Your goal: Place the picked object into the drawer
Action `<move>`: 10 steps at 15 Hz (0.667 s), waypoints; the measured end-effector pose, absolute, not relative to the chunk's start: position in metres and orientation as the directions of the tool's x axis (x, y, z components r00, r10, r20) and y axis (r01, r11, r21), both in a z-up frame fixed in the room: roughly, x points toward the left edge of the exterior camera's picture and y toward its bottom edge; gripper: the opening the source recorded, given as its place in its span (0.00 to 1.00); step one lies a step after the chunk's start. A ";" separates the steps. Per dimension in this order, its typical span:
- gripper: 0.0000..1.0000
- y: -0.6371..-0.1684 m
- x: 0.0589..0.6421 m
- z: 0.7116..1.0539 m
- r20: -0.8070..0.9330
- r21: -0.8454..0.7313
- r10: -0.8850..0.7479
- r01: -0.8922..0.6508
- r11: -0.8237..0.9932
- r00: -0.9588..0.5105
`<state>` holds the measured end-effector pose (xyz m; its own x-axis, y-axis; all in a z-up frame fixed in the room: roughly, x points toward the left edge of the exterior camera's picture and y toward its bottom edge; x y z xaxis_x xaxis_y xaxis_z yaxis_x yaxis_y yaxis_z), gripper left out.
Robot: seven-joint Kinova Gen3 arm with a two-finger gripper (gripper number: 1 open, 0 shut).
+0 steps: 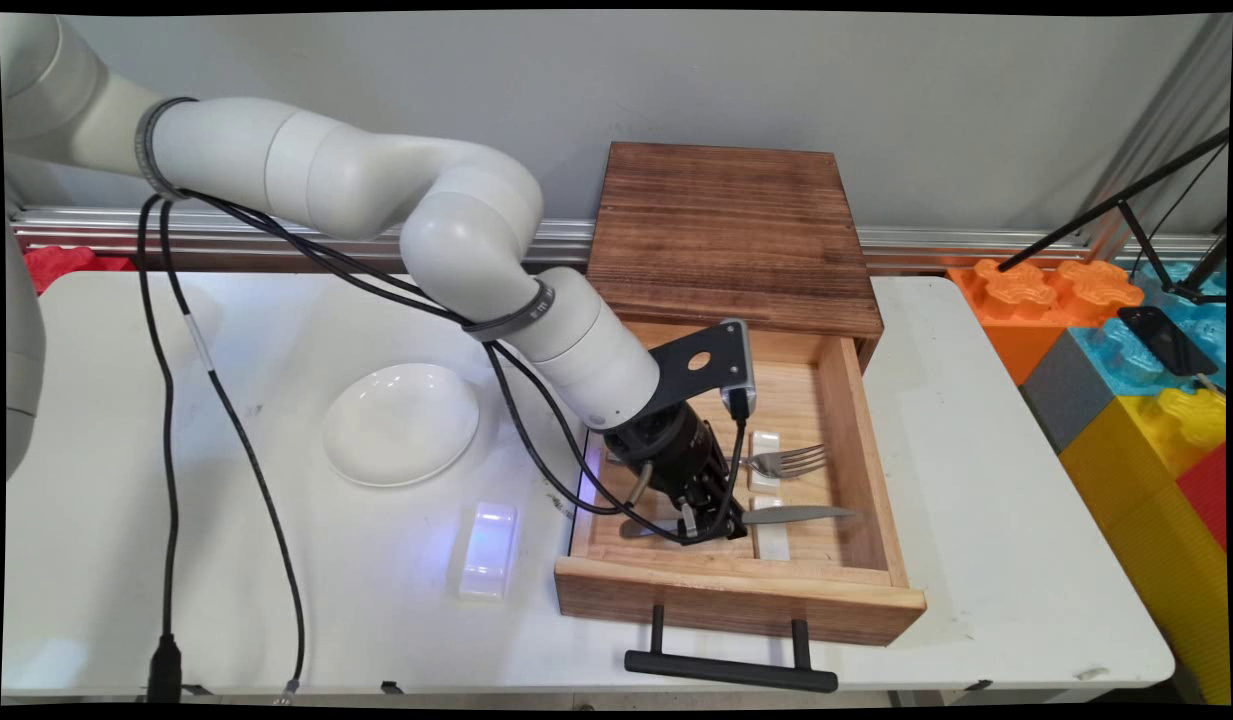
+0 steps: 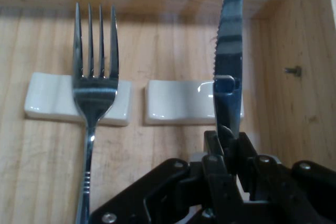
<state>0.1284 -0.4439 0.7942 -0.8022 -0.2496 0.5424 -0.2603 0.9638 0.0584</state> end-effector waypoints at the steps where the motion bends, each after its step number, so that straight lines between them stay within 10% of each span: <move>1: 0.00 -0.444 0.128 0.793 0.540 0.060 -0.251 -0.261 0.963 -0.803; 9: 0.00 -0.449 0.128 0.787 0.528 0.072 -0.263 -0.266 0.961 -0.808; 10: 1.00 -0.450 0.128 0.786 0.527 0.074 -0.264 -0.266 0.961 -0.808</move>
